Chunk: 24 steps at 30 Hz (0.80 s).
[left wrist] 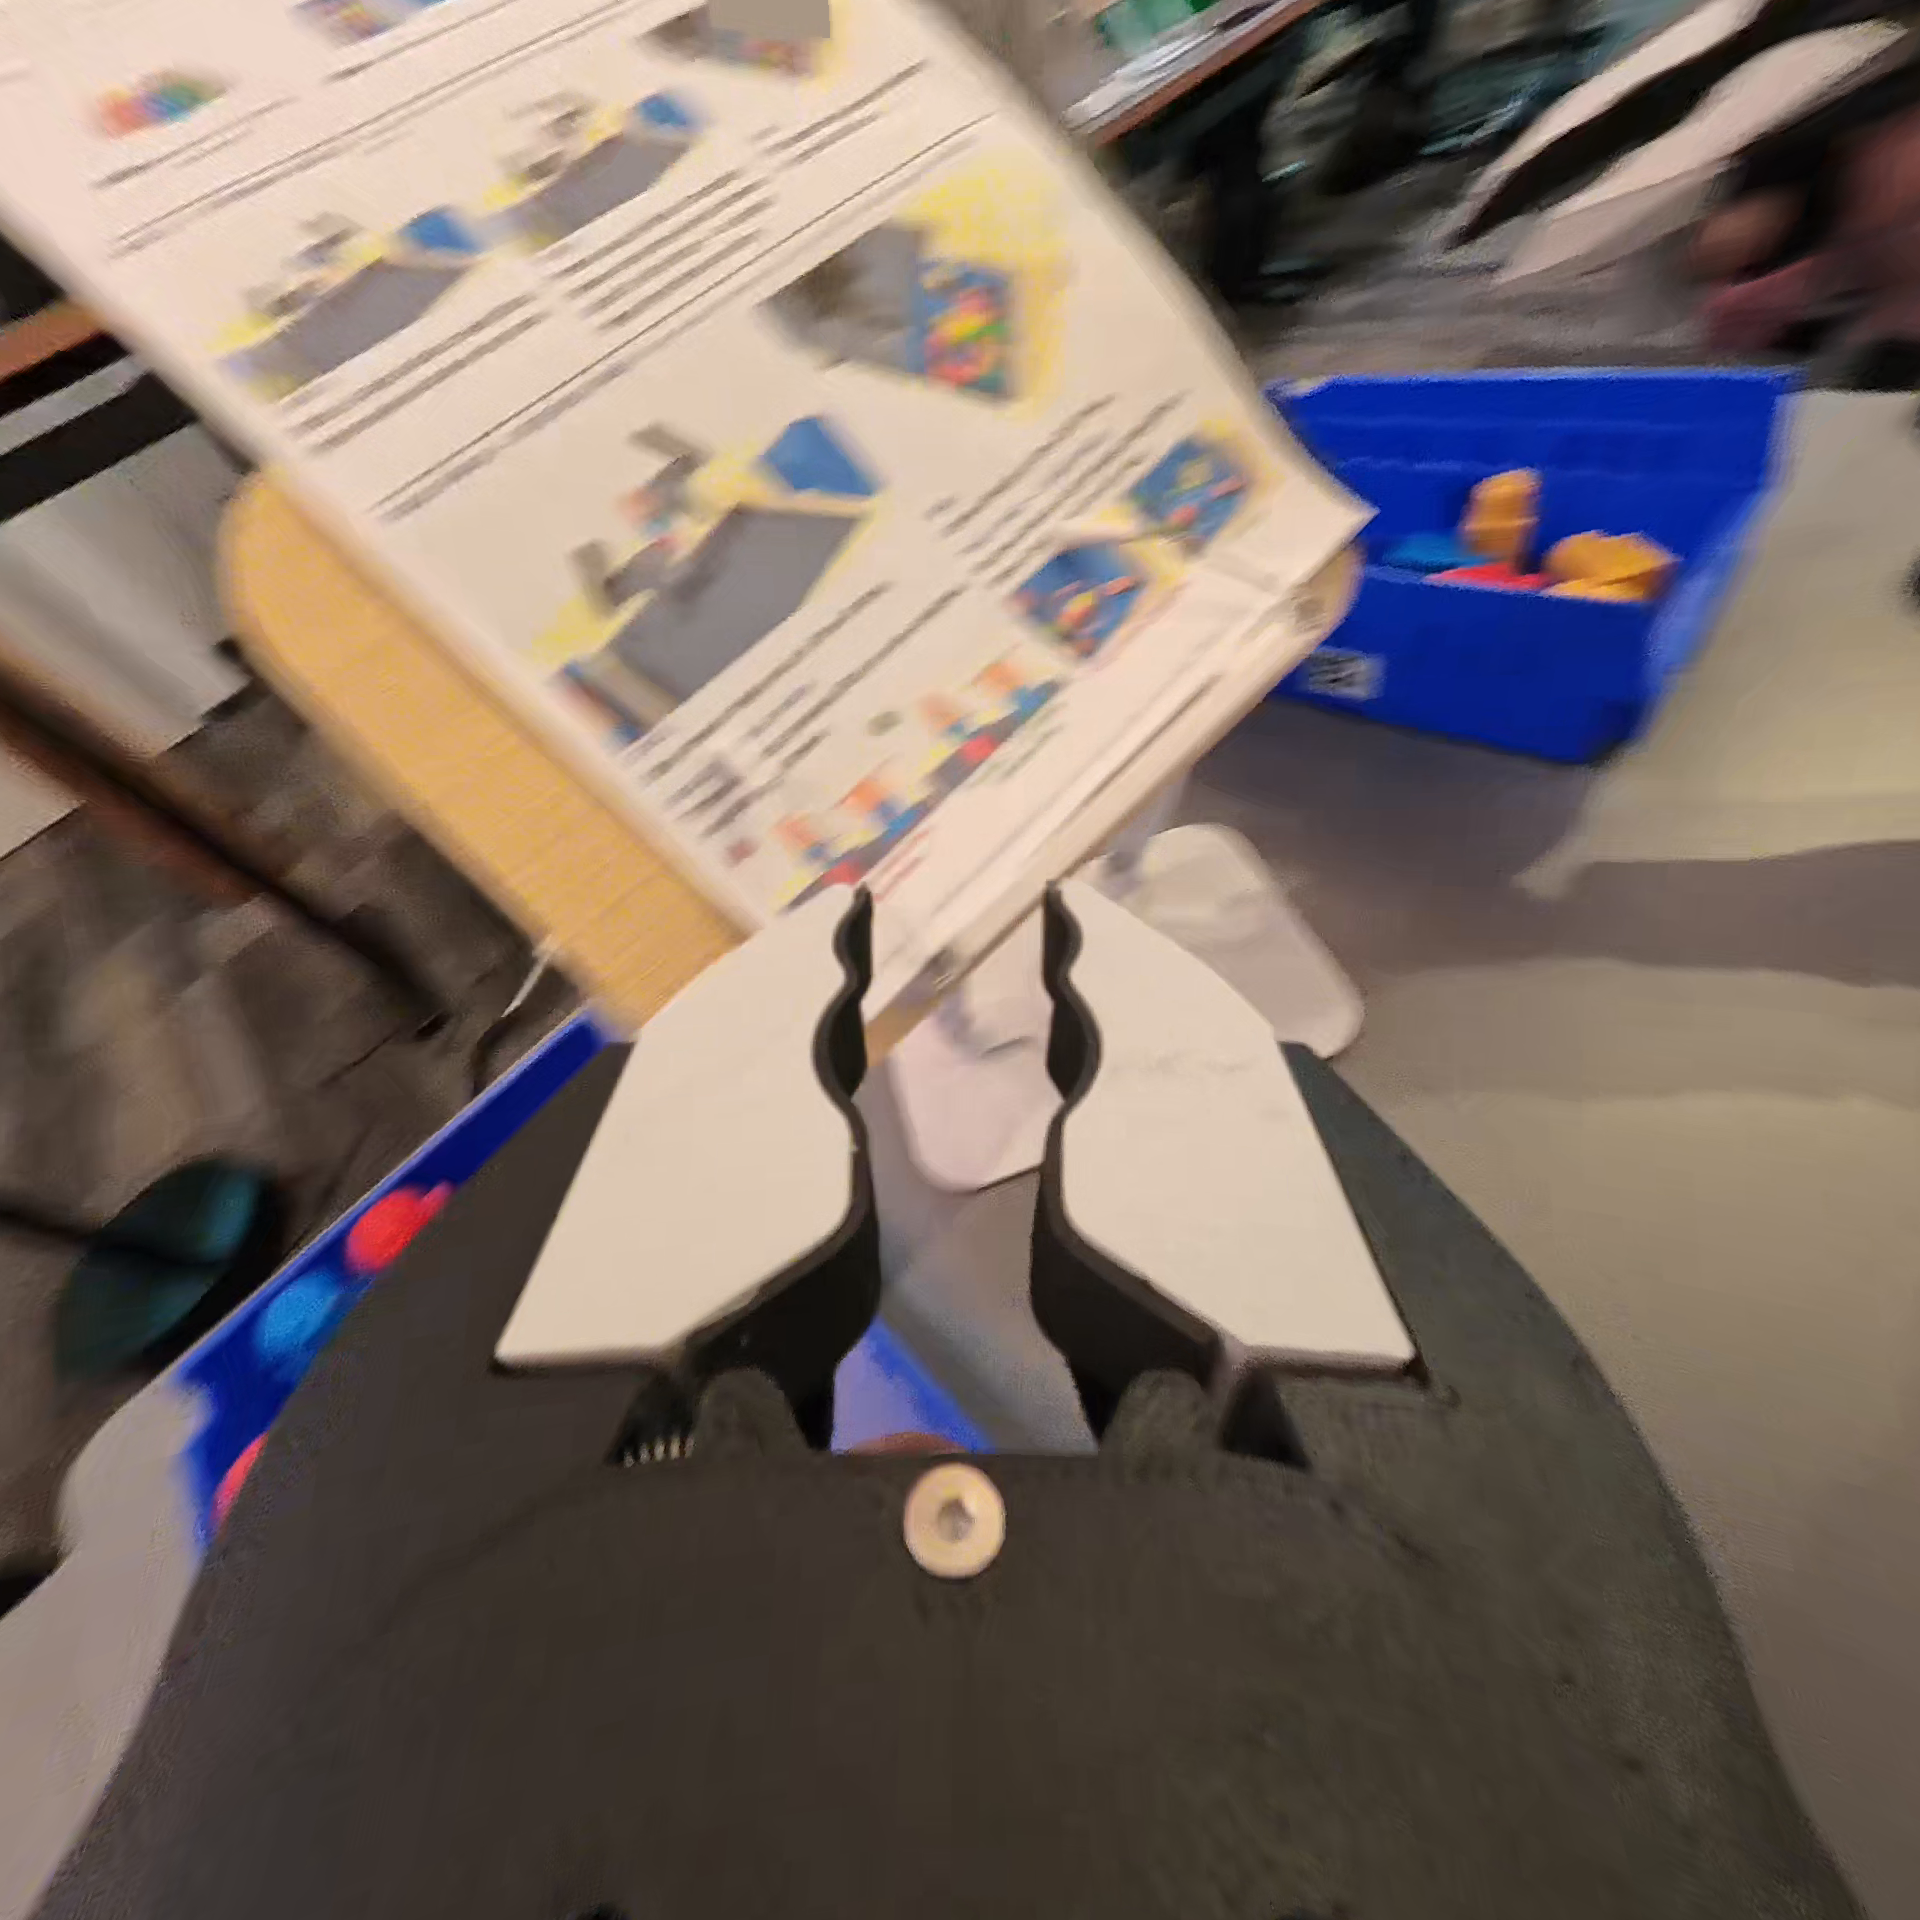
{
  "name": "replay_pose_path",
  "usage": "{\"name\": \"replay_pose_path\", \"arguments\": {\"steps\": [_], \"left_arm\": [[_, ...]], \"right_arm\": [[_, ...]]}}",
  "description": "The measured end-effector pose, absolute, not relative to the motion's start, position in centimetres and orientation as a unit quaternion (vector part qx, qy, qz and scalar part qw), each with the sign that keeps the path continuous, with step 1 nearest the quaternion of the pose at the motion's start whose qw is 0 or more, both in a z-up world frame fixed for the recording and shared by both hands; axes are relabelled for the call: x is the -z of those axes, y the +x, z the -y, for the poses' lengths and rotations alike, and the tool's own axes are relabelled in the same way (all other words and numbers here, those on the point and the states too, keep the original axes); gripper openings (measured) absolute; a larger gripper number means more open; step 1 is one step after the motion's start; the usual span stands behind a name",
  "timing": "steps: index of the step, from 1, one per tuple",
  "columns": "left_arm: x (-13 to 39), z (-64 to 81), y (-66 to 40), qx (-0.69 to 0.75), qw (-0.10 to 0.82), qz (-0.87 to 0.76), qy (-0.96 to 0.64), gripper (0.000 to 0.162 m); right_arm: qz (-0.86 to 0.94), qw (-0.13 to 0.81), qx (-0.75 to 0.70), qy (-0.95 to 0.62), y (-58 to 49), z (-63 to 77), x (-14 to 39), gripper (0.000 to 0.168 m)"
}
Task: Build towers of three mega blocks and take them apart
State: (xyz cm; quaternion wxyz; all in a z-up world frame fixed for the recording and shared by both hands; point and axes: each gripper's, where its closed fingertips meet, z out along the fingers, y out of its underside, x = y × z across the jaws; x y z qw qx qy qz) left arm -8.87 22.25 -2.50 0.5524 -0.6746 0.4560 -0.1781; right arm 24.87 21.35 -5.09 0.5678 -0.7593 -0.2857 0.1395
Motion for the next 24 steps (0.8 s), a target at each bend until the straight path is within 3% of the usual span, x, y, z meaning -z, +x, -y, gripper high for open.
{"name": "replay_pose_path", "arguments": {"steps": [8,13,16,24], "left_arm": [[7.3,-29.4,-22.5,0.022,0.518,-0.299,-0.801,0.054],[10.8,-31.5,-26.4,0.026,0.496,-0.248,-0.832,0.061],[13.4,-32.3,-27.6,0.047,0.459,-0.199,-0.865,0.076],[17.7,-33.6,-28.8,0.037,0.406,-0.135,-0.903,0.071]], "right_arm": [[0.337,0.551,-0.152,-0.748,20.5,-20.9,5.6,0.039],[0.344,0.547,-0.163,-0.746,19.6,-20.9,5.9,0.039],[0.345,0.545,-0.167,-0.746,19.3,-21.0,6.0,0.039],[0.35,0.545,-0.163,-0.744,18.9,-21.0,6.1,0.039]]}}
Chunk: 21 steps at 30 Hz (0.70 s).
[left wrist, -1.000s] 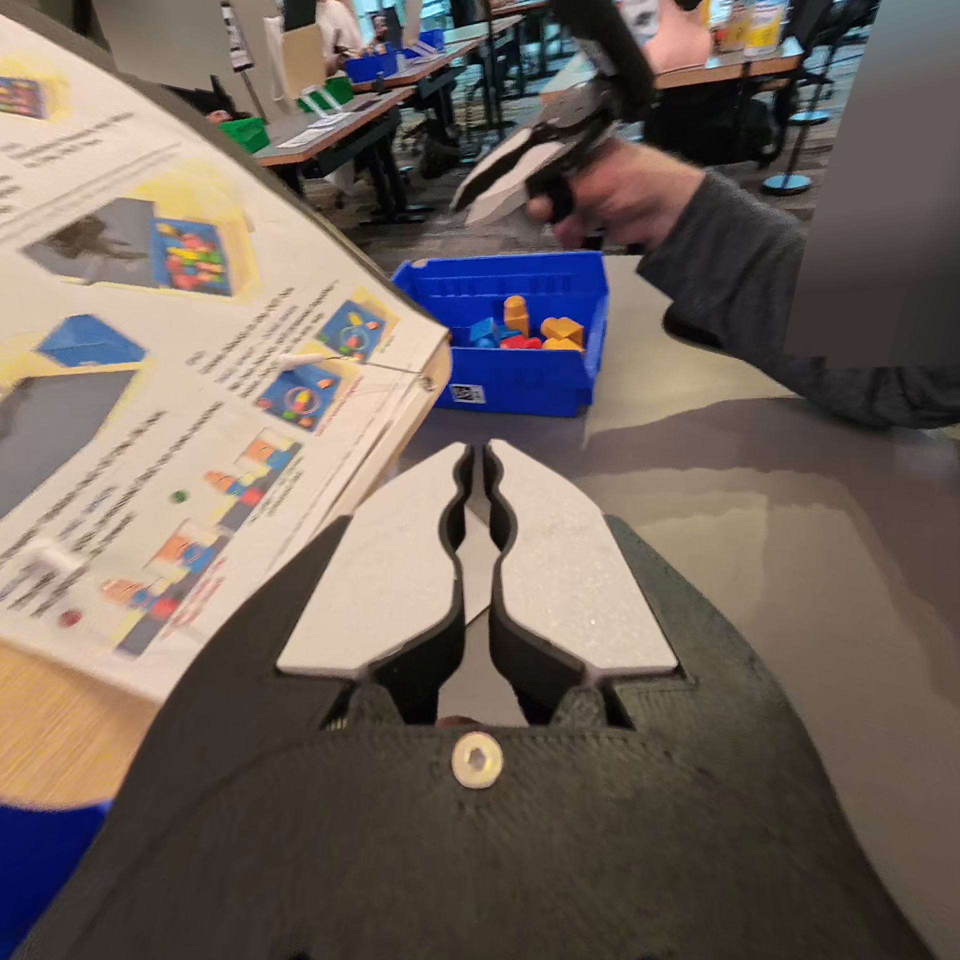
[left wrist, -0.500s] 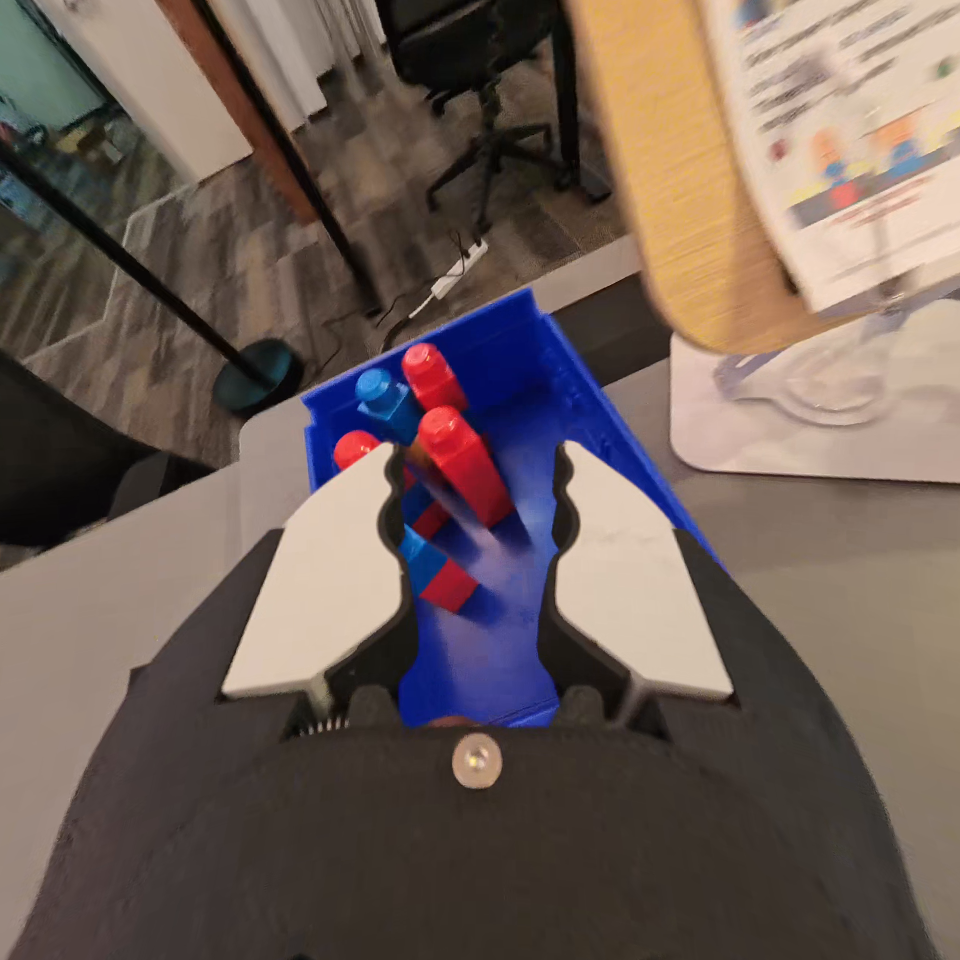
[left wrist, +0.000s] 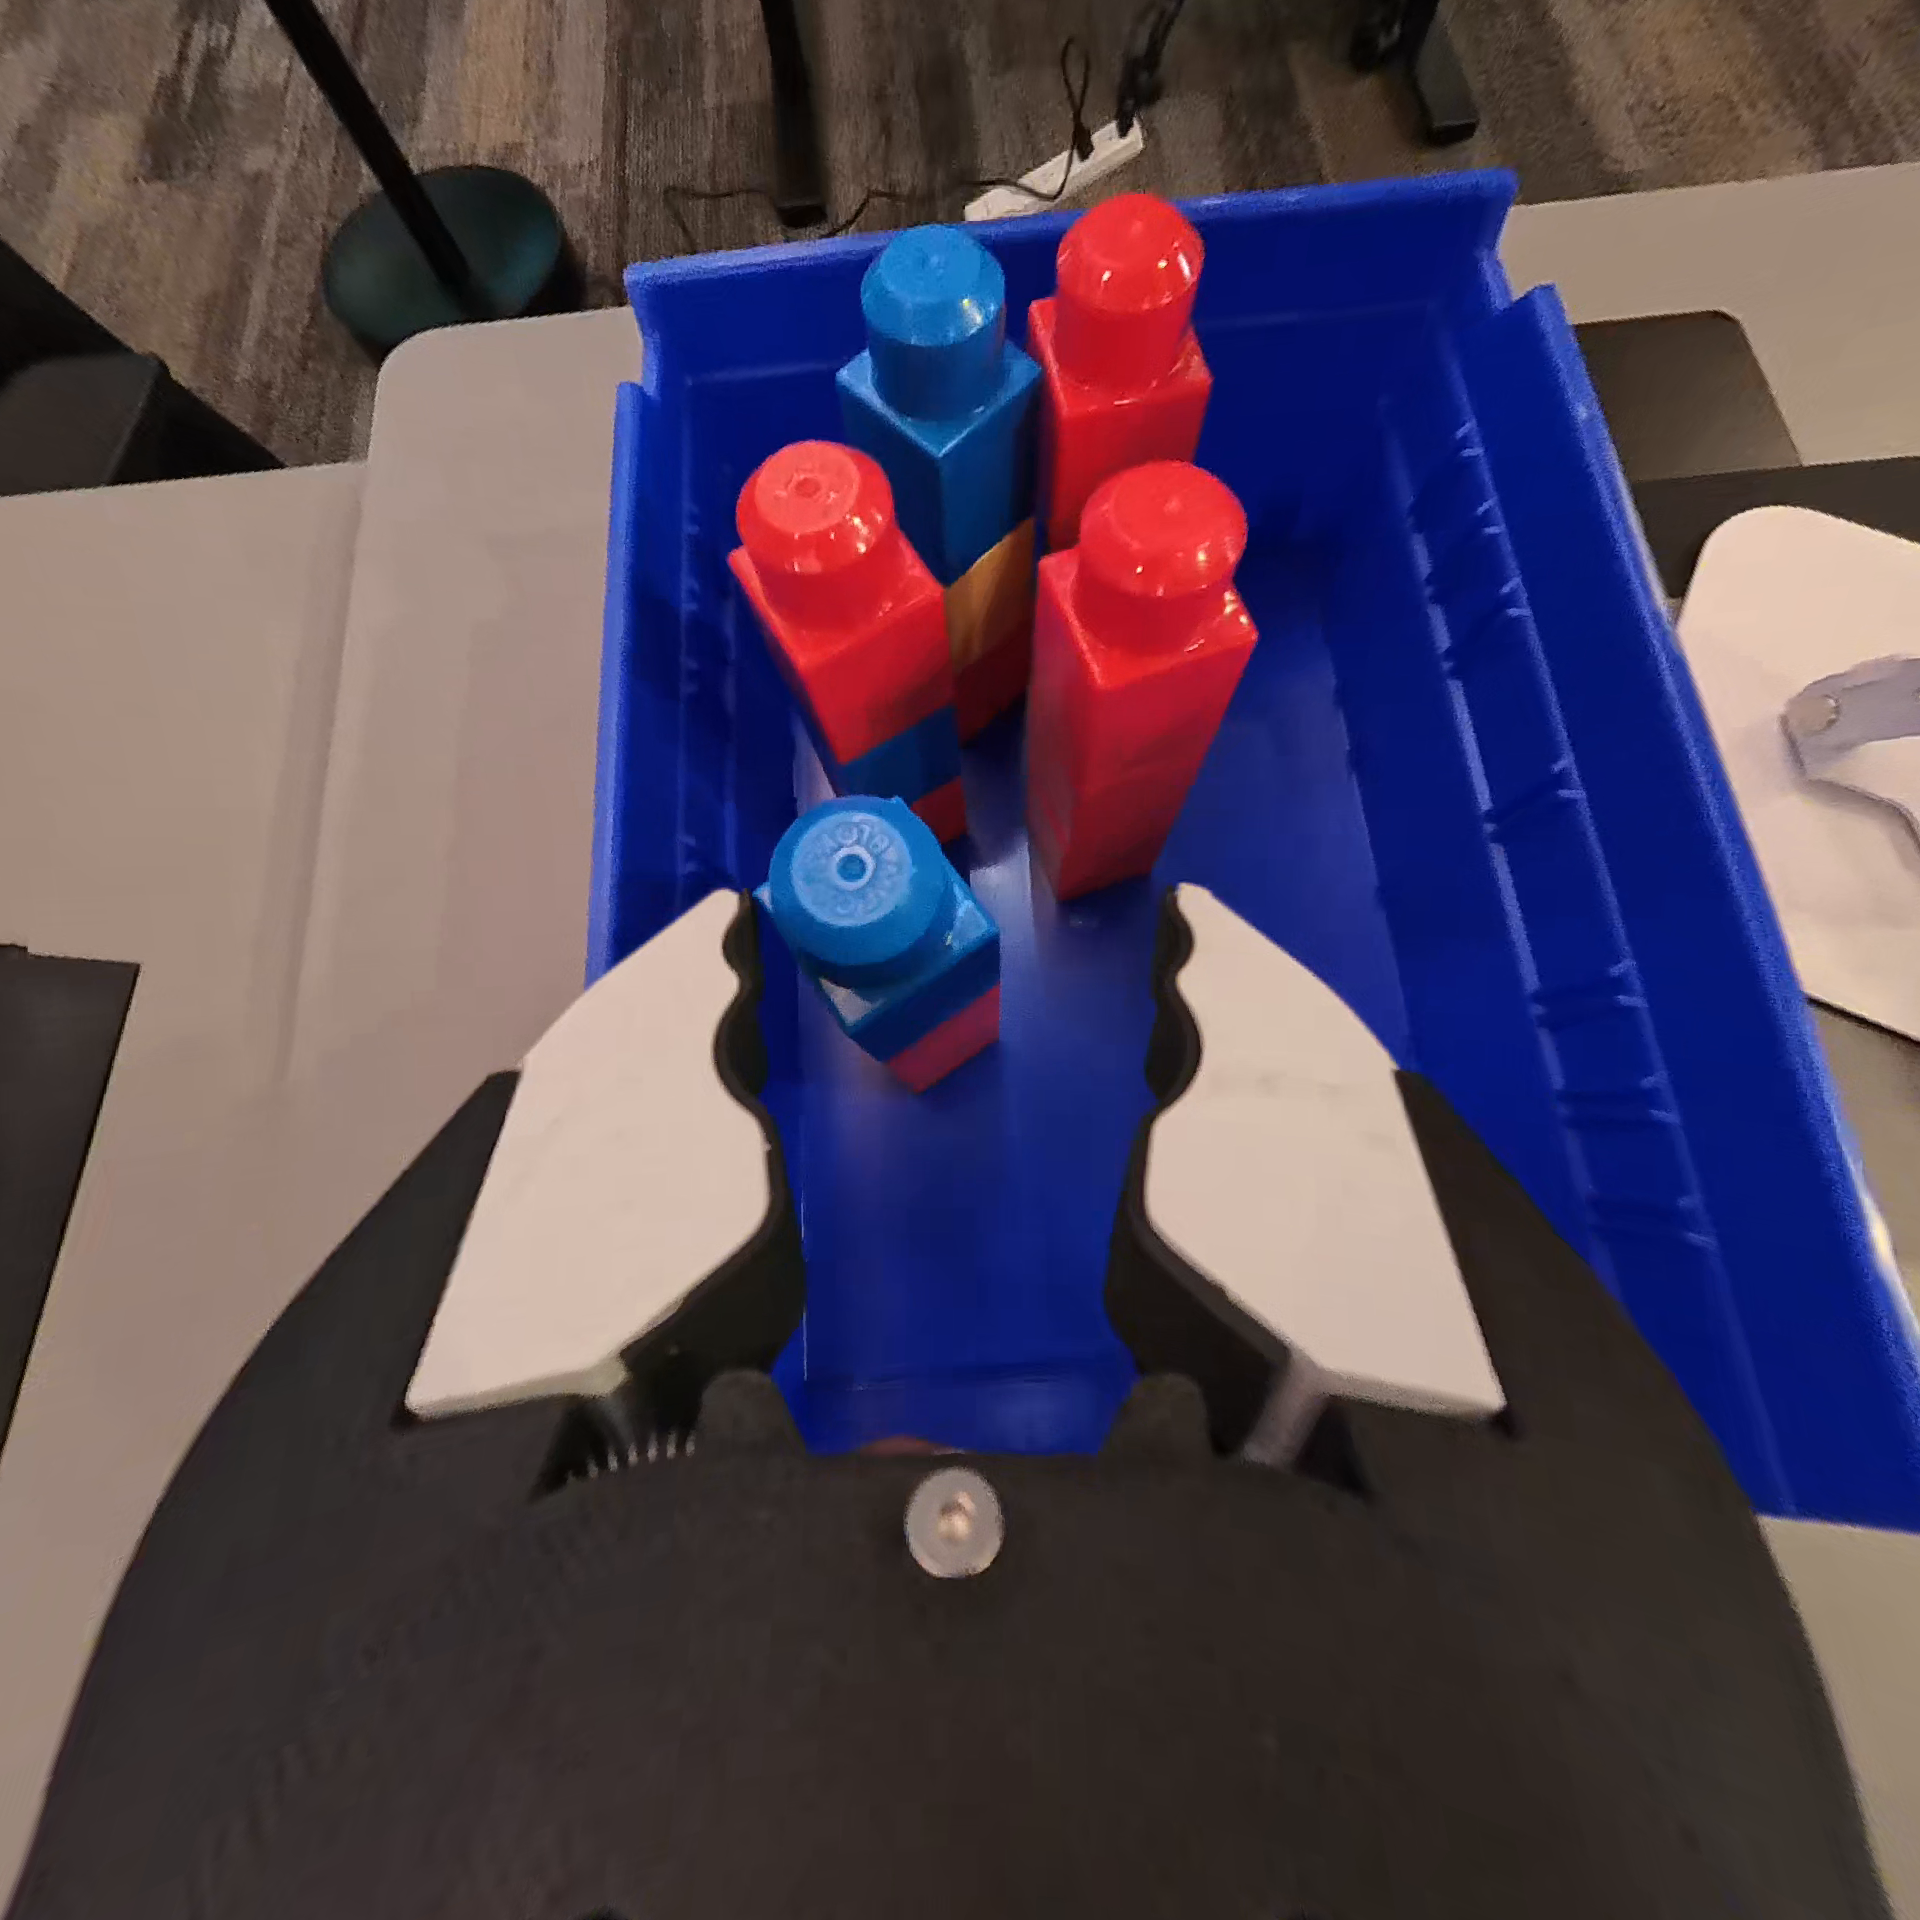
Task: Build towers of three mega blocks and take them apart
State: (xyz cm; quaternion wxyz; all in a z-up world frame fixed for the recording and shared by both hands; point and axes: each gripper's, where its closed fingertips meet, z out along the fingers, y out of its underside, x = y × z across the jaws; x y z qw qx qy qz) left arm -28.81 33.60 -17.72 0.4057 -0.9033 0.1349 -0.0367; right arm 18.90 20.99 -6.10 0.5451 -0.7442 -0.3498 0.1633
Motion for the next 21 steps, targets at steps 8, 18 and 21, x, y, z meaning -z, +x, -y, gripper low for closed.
{"name": "replay_pose_path", "arguments": {"steps": [8,18,21], "left_arm": [[19.3,-34.2,-28.7,0.042,0.399,-0.118,-0.908,0.05],[20.5,-34.9,-28.6,0.041,0.408,-0.121,-0.904,0.039],[20.3,-34.9,-29.2,0.03,0.411,-0.121,-0.903,0.039]], "right_arm": [[0.352,0.546,-0.166,-0.742,18.6,-20.9,6.0,0.039],[0.352,0.547,-0.166,-0.741,18.6,-21.0,6.1,0.039],[0.353,0.547,-0.168,-0.74,18.4,-20.9,6.0,0.039]]}}
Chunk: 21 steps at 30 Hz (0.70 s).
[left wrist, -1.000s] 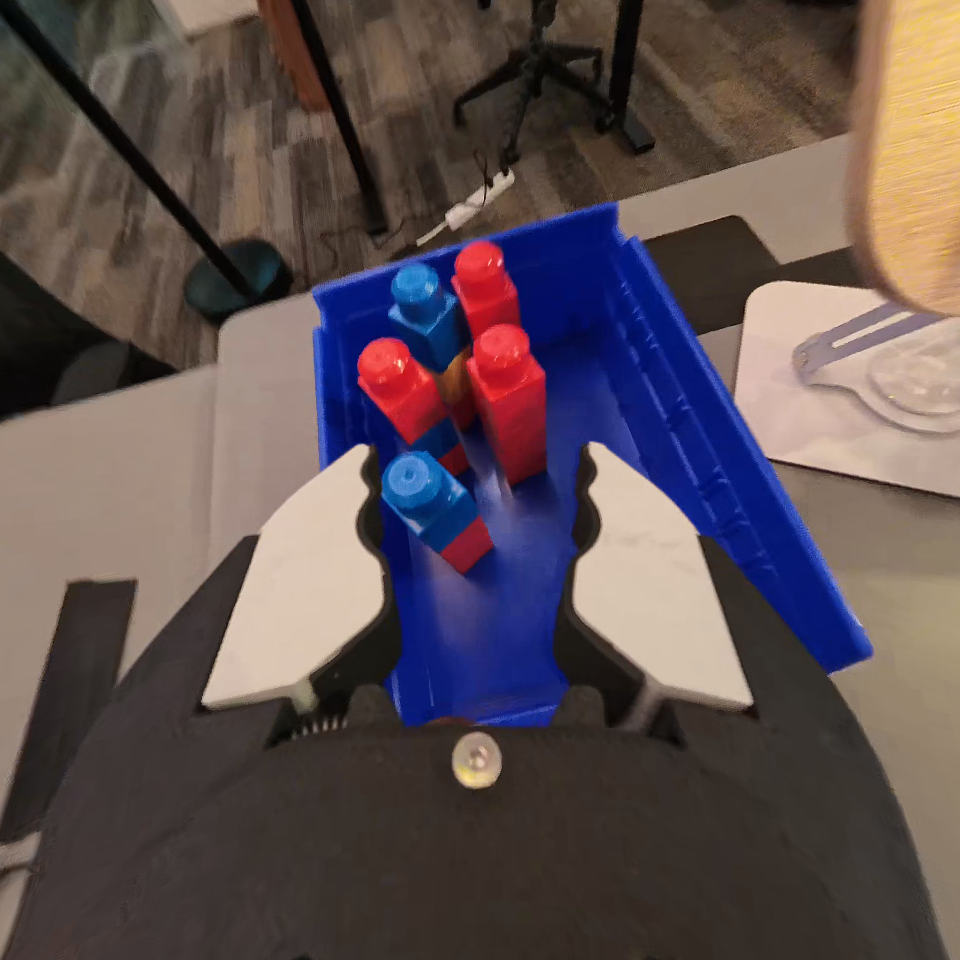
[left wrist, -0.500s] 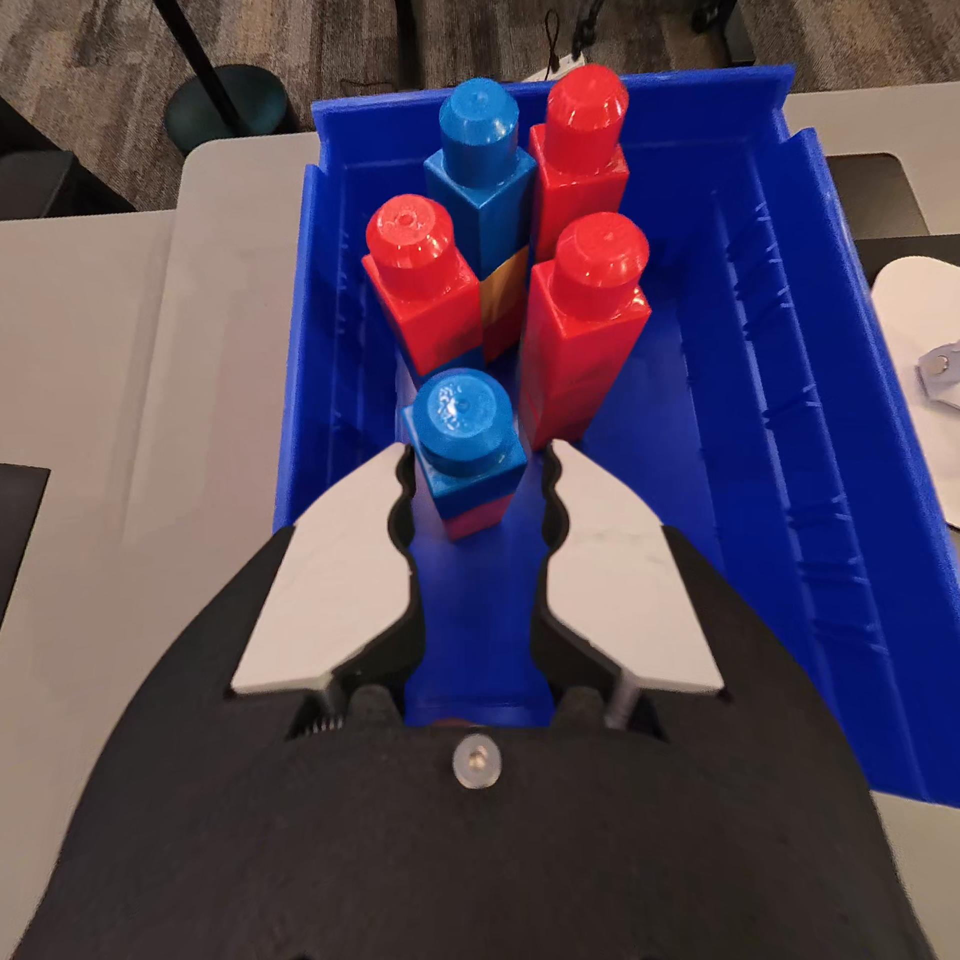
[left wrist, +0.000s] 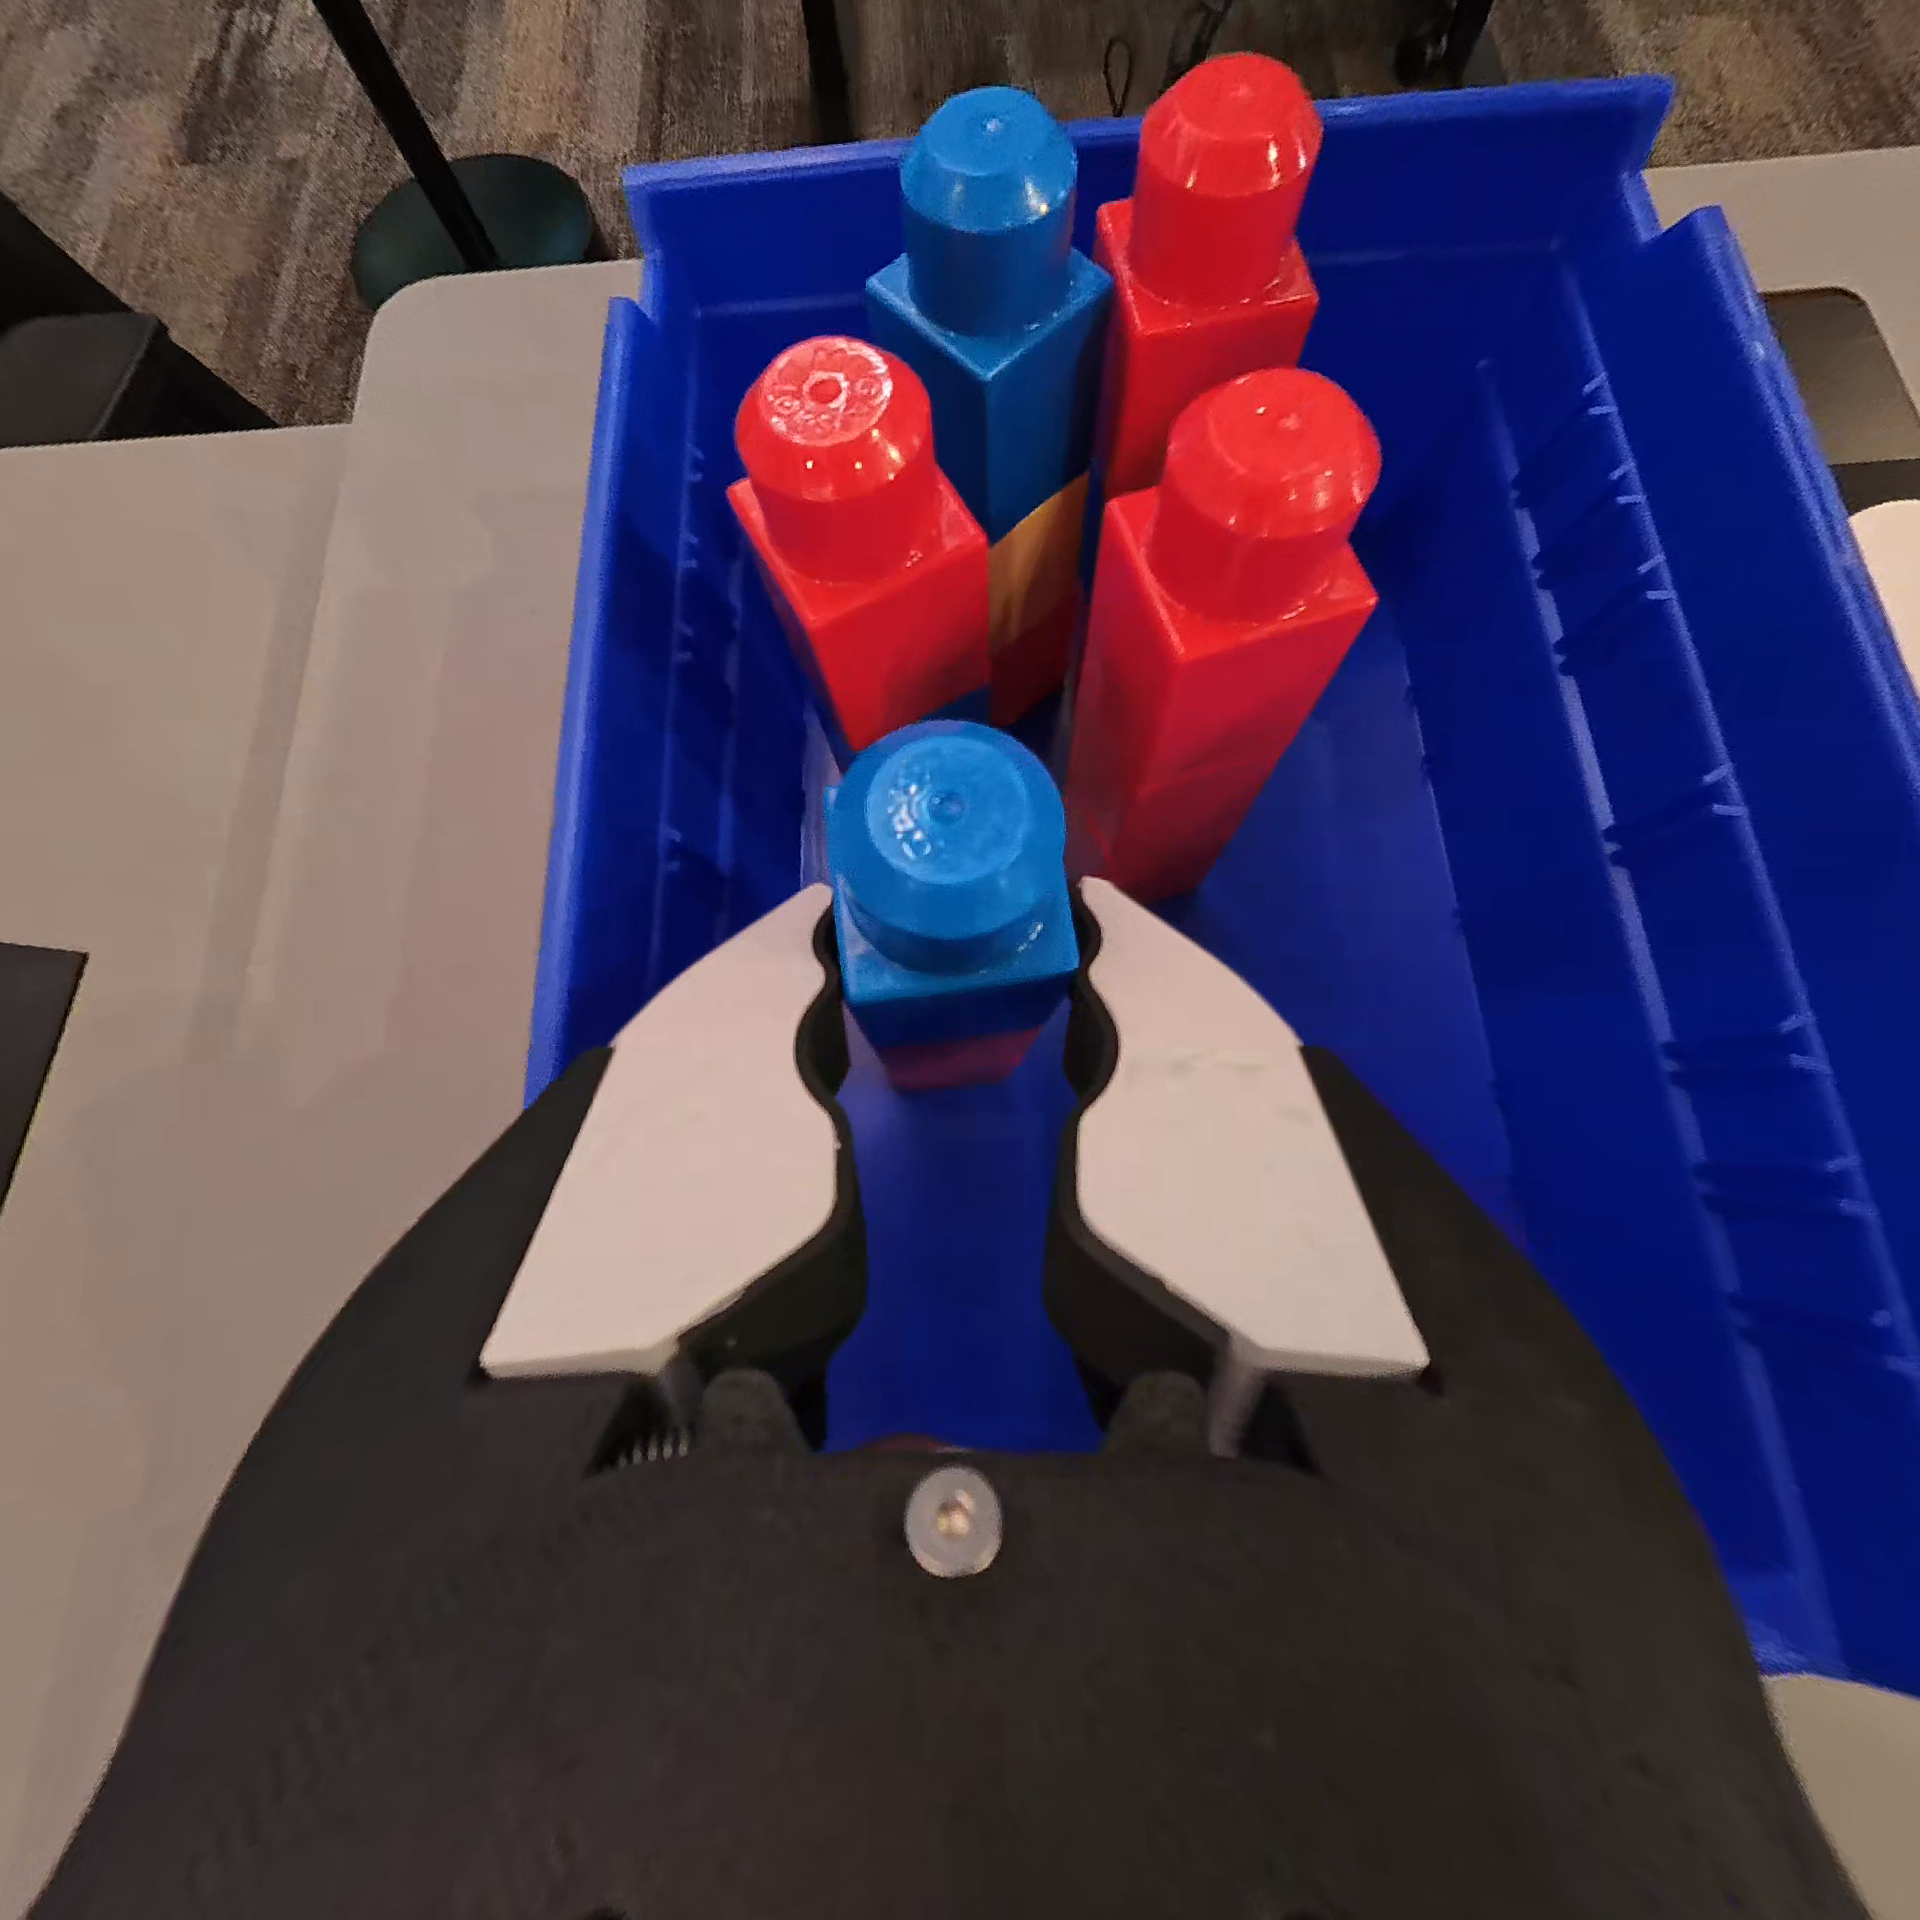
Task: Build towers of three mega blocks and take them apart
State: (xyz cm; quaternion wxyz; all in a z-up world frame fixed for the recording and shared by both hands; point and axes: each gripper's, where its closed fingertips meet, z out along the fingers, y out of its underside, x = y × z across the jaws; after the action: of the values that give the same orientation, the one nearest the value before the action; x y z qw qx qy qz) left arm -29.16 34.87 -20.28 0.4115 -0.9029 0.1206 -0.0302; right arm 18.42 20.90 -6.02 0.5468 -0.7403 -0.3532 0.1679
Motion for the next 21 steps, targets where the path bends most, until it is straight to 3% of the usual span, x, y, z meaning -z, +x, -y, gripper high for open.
{"name": "replay_pose_path", "arguments": {"steps": [4,13,21], "left_arm": [[17.8,-33.8,-28.7,0.049,0.419,-0.145,-0.895,0.038],[3.2,-23.9,-19.2,0.184,0.5,-0.32,-0.784,0.037],[2.8,-15.0,-4.1,0.327,0.416,-0.522,-0.669,0.037]], "right_arm": [[0.371,0.558,-0.178,-0.72,17.5,-20.2,5.2,0.04],[0.456,0.571,-0.287,-0.62,9.6,-14.7,1.7,0.045],[0.502,0.513,-0.348,-0.603,2.5,-12.3,4.7,0.05]]}}
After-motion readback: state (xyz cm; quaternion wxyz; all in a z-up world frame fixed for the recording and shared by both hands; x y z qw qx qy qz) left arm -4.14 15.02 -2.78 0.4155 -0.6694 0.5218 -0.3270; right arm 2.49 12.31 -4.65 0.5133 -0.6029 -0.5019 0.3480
